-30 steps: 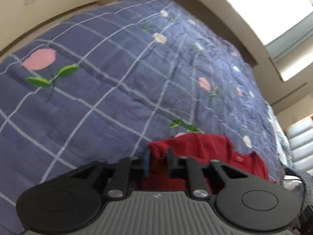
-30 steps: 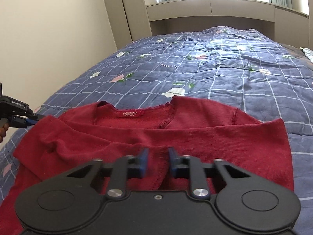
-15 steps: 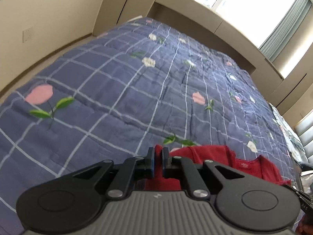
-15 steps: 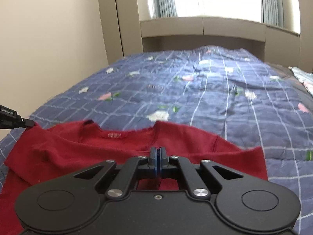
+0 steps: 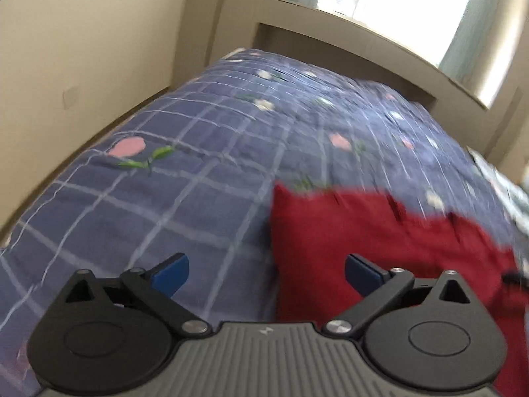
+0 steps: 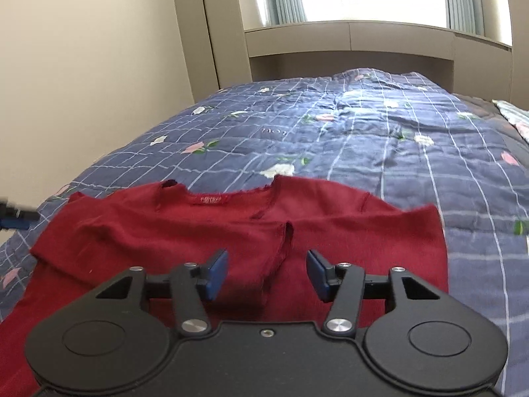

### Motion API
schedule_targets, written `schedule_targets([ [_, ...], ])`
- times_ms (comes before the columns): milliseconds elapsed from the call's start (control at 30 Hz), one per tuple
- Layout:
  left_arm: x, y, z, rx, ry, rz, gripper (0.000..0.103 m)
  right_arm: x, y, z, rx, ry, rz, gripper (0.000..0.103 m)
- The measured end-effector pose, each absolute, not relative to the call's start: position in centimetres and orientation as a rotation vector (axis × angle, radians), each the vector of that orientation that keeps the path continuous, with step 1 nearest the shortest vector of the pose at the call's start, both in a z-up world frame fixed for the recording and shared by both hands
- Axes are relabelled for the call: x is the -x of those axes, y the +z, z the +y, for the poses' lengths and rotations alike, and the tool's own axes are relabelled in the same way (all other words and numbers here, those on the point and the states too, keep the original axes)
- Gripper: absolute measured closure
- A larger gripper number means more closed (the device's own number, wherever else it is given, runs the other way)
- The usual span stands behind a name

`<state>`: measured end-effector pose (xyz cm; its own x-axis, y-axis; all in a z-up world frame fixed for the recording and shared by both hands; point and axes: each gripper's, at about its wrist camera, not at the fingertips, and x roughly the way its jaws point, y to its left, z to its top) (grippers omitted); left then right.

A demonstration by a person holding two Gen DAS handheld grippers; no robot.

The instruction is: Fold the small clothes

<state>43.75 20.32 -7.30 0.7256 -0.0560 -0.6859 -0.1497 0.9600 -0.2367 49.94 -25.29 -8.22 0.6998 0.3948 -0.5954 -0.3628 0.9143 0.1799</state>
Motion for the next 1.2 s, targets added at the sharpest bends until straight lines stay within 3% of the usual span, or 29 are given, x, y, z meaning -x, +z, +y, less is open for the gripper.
schedule_targets([
  [133, -41.2, -8.5, 17.3, 0.157, 0.005, 0.738, 0.005, -49.4, -8.8, -25.6, -0.093, 0.416, 0.706, 0.049],
  [200, -41.2, -8.7, 16.2, 0.098, 0.028, 0.738, 0.024, -49.4, -9.0, -25.3, -0.1, 0.406, 0.708, 0.055],
  [267, -41.7, -8.5, 15.3, 0.067, 0.057, 0.742, 0.036, -49.3, -9.0, -24.9, -0.094, 0.404, 0.705, 0.071],
  [300, -41.8, -8.3, 14.9, 0.064, 0.067, 0.731, 0.047, -49.3, -9.0, -24.7, -0.093, 0.406, 0.707, 0.091],
  [333, -41.8, -8.2, 14.5, 0.055, 0.076, 0.727, 0.056, -49.3, -8.8, -24.5, -0.083, 0.398, 0.701, 0.097],
  [367, -41.9, -8.0, 14.2, 0.04, 0.083, 0.73, 0.073, -49.2, -8.7, -24.3, -0.064, 0.387, 0.691, 0.098],
  [400, -41.8, -7.9, 13.9, 0.013, 0.107, 0.728, 0.082, -49.1, -8.5, -24.3, -0.048, 0.377, 0.681, 0.1],
  [600, -41.5, -9.2, 14.0, -0.007, 0.174, 0.787, 0.083, -48.9, -8.8, -24.5, -0.01, 0.362, 0.682, 0.101],
  [733, -40.7, -9.3, 14.4, 0.0, 0.164, 0.795, 0.082, -48.9, -9.3, -24.7, -0.011, 0.358, 0.689, 0.098],
  [767, -40.6, -9.2, 14.5, 0.009, 0.149, 0.797, 0.074, -48.8, -9.2, -24.7, -0.009, 0.357, 0.688, 0.096],
  [800, -40.3, -8.9, 14.7, 0.028, 0.135, 0.793, 0.046, -48.7, -9.1, -24.7, -0.002, 0.355, 0.683, 0.086],
  [867, -39.5, -8.0, 15.0, 0.068, 0.131, 0.772, 0.012, -48.3, -8.6, -24.7, 0.024, 0.349, 0.656, 0.067],
  [933, -38.4, -6.5, 15.0, 0.094, 0.137, 0.707, 0.007, -48.0, -8.1, -24.5, 0.064, 0.344, 0.621, 0.038],
  [1000, -38.4, -5.5, 14.5, 0.112, 0.125, 0.671, 0.001, -48.2, -8.0, -24.0, 0.095, 0.339, 0.593, 0.025],
  [1100, -40.5, -5.2, 13.4, 0.105, 0.152, 0.634, 0.001, -49.3, -8.3, -22.9, 0.101, 0.339, 0.588, 0.017],
  [1200, -43.8, -6.4, 12.2, 0.08, 0.181, 0.679, 0.001, -50.5, -9.3, -21.2, 0.18, 0.34, 0.598, 0.016],
])
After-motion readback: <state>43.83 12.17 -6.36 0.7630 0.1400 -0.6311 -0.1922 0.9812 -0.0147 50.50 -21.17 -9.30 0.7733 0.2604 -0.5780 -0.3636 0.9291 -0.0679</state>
